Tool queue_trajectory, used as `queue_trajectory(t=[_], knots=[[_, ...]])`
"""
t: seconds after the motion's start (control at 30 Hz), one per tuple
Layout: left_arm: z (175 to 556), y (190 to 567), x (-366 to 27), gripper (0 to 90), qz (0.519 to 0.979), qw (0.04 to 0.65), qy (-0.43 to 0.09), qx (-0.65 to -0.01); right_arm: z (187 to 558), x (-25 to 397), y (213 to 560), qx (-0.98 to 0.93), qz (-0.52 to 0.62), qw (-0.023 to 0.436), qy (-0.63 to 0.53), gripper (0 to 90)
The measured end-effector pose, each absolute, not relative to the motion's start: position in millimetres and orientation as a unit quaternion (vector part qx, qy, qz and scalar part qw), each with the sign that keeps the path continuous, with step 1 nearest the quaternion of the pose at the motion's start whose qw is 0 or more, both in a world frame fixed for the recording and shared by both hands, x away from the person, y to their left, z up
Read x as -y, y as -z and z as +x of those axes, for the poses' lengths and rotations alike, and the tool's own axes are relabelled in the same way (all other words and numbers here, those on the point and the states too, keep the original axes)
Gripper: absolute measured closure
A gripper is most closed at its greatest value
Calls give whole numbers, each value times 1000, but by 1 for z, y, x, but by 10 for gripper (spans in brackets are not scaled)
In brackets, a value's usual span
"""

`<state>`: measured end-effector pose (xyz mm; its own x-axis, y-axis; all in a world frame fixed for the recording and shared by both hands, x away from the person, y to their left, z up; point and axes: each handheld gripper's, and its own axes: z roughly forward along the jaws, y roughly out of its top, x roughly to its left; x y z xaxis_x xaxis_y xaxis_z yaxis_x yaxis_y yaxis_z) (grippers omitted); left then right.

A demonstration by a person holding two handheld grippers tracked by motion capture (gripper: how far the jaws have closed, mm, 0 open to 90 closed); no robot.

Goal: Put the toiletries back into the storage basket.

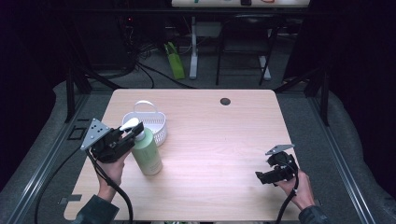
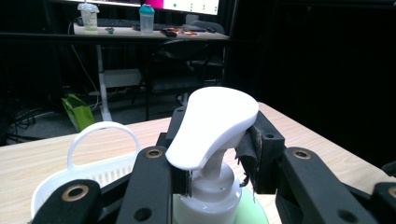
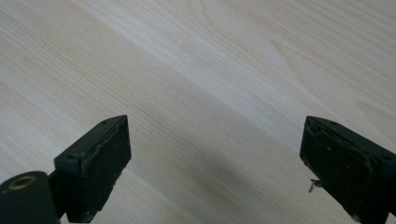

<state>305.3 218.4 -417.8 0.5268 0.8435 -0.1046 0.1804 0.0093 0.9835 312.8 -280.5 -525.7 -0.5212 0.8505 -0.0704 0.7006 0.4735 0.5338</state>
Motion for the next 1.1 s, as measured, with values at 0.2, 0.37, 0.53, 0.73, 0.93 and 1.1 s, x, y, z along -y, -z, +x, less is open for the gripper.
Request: queue_trajectory(t=[0.2,0.37,0.53,0.73,0.93,1.1], knots=[[308,413,-219,664,644,590,-286,-394,313,280,525,-842,461,166,-227,81],[309,409,-221,664,644,589,-289,-394,312,280,525,-842,461,166,-226,81],[310,404,-223,663,642,589,-292,-393,312,280,525,-842,461,166,-225,81],[311,398,-223,664,643,588,-298,-390,312,280,525,-843,459,167,-225,81],[311,391,-225,664,641,590,-302,-387,312,280,525,-842,460,167,-226,82],[312,389,-226,664,642,589,-303,-385,312,280,525,-842,460,166,-227,81]])
